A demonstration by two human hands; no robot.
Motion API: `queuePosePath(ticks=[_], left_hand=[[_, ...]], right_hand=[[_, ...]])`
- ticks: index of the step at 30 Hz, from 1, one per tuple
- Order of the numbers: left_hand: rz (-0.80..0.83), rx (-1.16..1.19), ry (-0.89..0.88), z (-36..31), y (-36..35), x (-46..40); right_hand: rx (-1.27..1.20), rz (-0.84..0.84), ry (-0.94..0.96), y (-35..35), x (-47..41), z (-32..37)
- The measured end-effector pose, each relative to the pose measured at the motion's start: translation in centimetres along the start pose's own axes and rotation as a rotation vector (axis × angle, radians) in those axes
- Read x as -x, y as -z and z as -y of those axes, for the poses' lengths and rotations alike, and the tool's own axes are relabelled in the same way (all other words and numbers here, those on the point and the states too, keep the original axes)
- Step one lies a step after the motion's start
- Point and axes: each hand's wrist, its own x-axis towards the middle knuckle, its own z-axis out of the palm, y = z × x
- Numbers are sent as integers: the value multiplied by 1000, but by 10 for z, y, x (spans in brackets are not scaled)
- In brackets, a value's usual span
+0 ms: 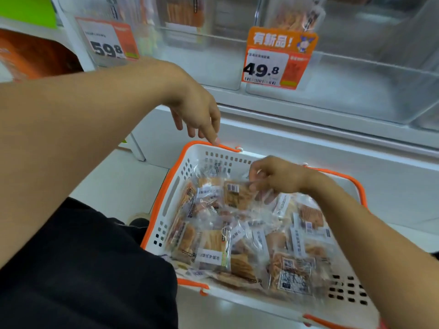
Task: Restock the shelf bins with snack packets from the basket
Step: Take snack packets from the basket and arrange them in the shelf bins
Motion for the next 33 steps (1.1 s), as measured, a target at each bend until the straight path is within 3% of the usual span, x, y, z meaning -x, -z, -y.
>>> queuePosePath(ticks=[3,5,7,9,12,16,19,22,24,27,30,33], left_hand=[[-9,199,-3,6,3,7],[22,471,-82,12,8,16],[130,857,-214,18,15,25],[153,1048,-314,21,21,30],[31,929,-281,19,23,30],[127,819,-352,19,21,36],[30,992,-454,17,24,42],[-148,1058,-447,21,30,48],[-237,1063,-428,25,33,51],[-322,1095,-430,27,34,54],[-388,1181,-464,27,35,58],[-580,1388,-439,27,43,60]], right_hand=[[-137,-212,284,37,22,31],[-136,-410,536,46,34,54],[-12,-607,774,50,42,72],[167,-793,971,51,45,80],[320,-1032,1130,48,47,81],[478,-1268,1259,43,58,91],[467,-1344,1205,50,62,97],[178,-1334,974,55,56,102],[-122,-1237,834,58,54,113],[-543,-934,639,70,57,137],[-523,-670,499,78,47,159],[-444,-808,521,83,31,173]])
